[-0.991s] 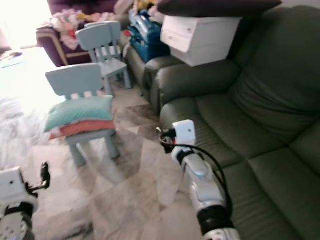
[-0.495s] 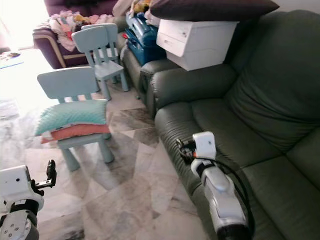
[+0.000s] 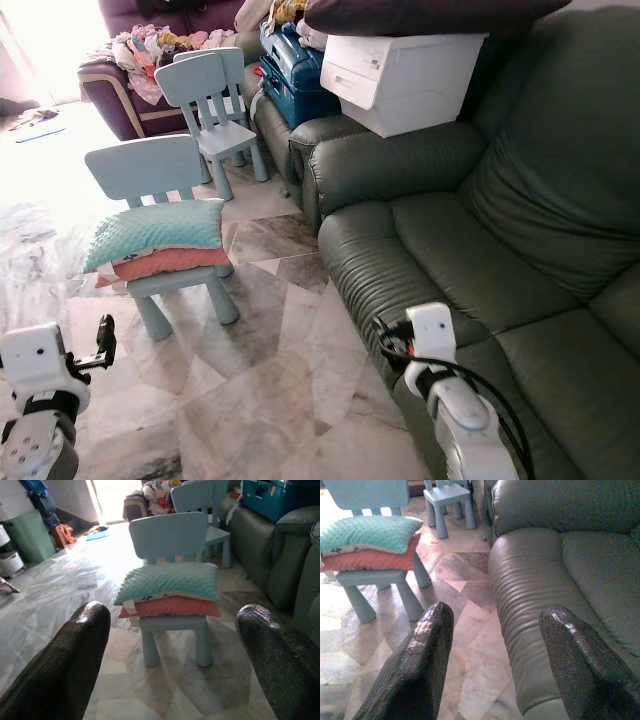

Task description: Move the pillow to the sofa

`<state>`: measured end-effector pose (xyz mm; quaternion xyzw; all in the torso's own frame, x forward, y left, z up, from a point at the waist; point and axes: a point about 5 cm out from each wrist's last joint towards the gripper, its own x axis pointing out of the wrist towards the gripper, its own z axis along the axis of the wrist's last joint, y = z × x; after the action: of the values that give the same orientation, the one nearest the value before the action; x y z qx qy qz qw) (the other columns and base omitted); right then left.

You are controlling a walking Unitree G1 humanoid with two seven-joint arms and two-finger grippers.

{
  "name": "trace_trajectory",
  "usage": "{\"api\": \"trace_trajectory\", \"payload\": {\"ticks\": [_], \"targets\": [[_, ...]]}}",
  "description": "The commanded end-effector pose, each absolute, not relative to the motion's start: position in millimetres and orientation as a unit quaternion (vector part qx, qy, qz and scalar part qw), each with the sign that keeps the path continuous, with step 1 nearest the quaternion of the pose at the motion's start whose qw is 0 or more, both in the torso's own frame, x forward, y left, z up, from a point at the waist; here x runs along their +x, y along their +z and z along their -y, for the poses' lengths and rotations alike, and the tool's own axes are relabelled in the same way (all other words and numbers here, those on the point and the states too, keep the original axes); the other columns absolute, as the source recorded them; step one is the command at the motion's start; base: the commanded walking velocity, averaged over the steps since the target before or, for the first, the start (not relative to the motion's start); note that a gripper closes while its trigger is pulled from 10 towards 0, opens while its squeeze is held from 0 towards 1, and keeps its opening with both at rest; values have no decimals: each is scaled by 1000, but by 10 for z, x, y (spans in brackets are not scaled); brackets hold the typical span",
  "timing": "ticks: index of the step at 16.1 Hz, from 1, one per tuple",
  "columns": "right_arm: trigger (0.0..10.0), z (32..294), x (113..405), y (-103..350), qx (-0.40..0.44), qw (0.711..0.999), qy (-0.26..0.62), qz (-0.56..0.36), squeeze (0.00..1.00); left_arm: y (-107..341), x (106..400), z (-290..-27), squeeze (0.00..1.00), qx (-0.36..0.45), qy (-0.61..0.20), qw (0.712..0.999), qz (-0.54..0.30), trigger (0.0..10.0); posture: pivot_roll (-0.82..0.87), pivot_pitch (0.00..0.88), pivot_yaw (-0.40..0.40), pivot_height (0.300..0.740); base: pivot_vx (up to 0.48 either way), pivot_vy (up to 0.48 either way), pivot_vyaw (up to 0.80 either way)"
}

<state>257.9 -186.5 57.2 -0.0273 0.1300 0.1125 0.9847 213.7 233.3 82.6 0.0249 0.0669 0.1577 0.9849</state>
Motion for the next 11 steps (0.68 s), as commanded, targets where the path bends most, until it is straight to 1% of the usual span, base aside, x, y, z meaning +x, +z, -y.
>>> {"api": "trace_trajectory", "payload": {"ticks": [1,8,11], "targets": [[10000,1900,2587,618,-29,987,104,-121,0,826,2163,-2356,0,30,151,986,-68,10000,-134,10,96,740,0,0,0],[10000,2035,2685,378,-27,985,96,-143,0,810,2164,-2366,0,28,154,985,-67,10000,-124,2,85,740,0,0,0],[10000,2143,2746,158,-18,981,85,-174,0,798,2157,-2339,0,25,155,985,-67,10000,-123,3,75,740,0,0,0]]}}
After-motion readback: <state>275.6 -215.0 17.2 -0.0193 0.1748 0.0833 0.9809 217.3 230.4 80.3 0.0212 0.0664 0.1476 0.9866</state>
